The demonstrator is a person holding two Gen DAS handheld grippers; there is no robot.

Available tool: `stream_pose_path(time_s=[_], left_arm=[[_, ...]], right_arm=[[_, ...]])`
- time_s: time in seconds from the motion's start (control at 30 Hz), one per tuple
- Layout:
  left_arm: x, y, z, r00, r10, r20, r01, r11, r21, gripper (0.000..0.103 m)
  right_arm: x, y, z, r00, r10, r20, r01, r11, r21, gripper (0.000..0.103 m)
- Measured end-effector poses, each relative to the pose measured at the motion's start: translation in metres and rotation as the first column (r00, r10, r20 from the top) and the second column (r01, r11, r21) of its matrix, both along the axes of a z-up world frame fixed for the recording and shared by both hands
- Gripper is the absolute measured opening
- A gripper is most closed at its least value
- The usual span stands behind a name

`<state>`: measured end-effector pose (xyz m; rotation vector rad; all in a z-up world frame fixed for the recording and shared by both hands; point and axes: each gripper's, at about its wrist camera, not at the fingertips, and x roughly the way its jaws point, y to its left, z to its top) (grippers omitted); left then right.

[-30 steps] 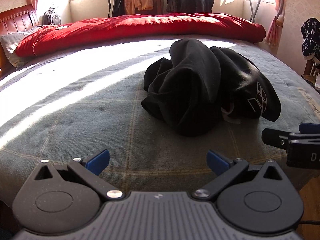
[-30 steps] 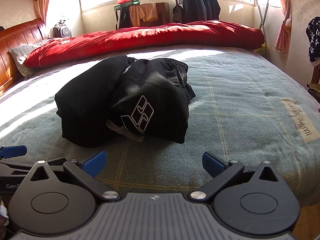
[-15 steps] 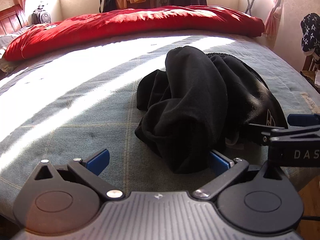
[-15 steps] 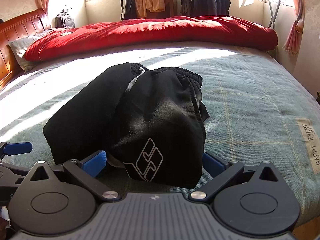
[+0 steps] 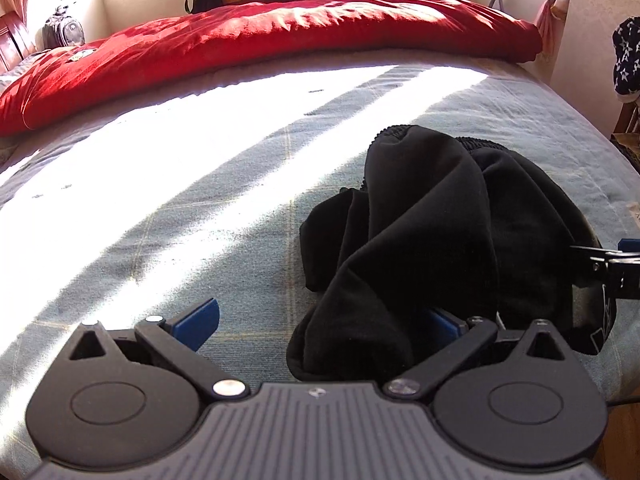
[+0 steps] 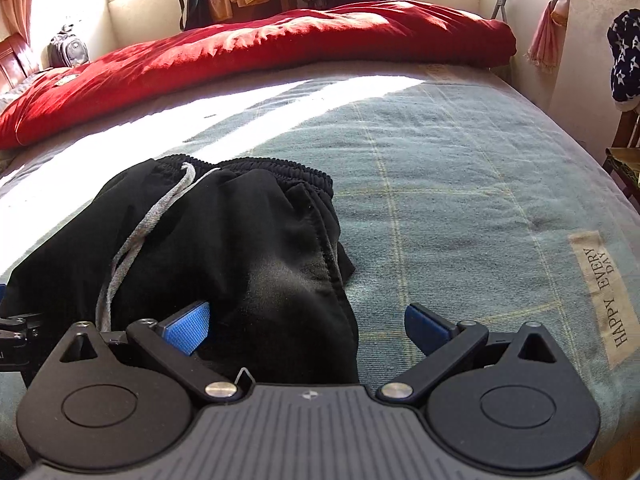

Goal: Fold clothes
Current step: 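Move both tools toward the bunched black sweatpants and lower to the fabric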

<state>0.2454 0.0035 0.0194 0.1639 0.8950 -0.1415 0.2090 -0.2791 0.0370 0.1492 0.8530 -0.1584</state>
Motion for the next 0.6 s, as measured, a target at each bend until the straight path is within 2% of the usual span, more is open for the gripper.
stream_pose_path(time_s=[0.07, 0.17, 0.33, 0.47, 0.53, 0.6], left_arm=[[0.012, 0.008, -0.002, 1.000, 0.007, 0.003, -0.007, 1.000, 0.023, 0.103], [0.017, 0.019, -0.009, 0.999, -0.035, -0.005, 0.035, 0.999, -0.007, 0.103], [0.018, 0.038, -0.031, 0.991, -0.126, -0.038, 0.119, 0.982, -0.144, 0.103], [0.027, 0.064, -0.053, 0.981, -0.156, -0.119, 0.111, 0.941, -0.320, 0.103], [0.032, 0.071, -0.061, 0.973, -0.183, -0.143, 0.119, 0.922, -0.369, 0.103], [0.032, 0.074, -0.065, 0.967, -0.227, -0.119, 0.165, 0.907, -0.387, 0.103]], right_arm=[[0.004, -0.010, 0.001, 0.999, -0.033, -0.003, 0.033, 0.999, -0.008, 0.103], [0.006, -0.019, 0.003, 0.999, -0.042, 0.003, 0.042, 0.999, 0.017, 0.103], [0.008, -0.006, 0.004, 0.999, 0.042, 0.022, -0.043, 0.998, 0.051, 0.103], [0.013, 0.008, 0.007, 0.996, 0.078, 0.046, -0.080, 0.996, 0.044, 0.103], [0.016, 0.014, 0.008, 0.995, 0.085, 0.057, -0.088, 0.995, 0.045, 0.103], [0.017, 0.020, 0.007, 0.994, 0.088, 0.066, -0.091, 0.995, 0.045, 0.103]])
